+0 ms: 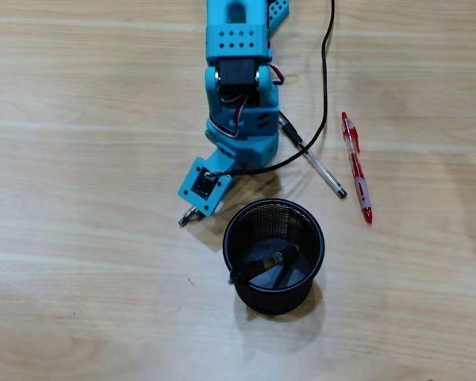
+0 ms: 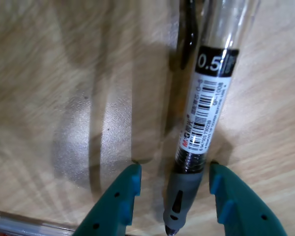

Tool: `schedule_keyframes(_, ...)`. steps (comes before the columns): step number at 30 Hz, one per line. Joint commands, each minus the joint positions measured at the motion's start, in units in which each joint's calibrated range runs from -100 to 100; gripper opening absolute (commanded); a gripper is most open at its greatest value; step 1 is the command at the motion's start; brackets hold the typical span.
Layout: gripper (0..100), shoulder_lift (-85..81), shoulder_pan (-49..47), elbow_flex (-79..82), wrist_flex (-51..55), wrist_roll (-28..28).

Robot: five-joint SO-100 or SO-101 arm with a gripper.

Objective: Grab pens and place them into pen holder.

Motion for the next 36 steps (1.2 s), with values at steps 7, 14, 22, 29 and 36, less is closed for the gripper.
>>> schedule_keyframes(7,8,1.82,3.18,-1.38,-0.7,0.1)
schedule_keyframes(14,2,1.56,3.27,-1.28,-0.61,0.1)
schedule_keyframes(22,2,-0.9,4.37,-1.01,-0.43,2.3)
schedule_keyframes(29,2,-13.81,8.49,3.24,4.13,4.76)
schedule_keyframes(36,2,-30.12,10.68,5.05,4.13,7.69)
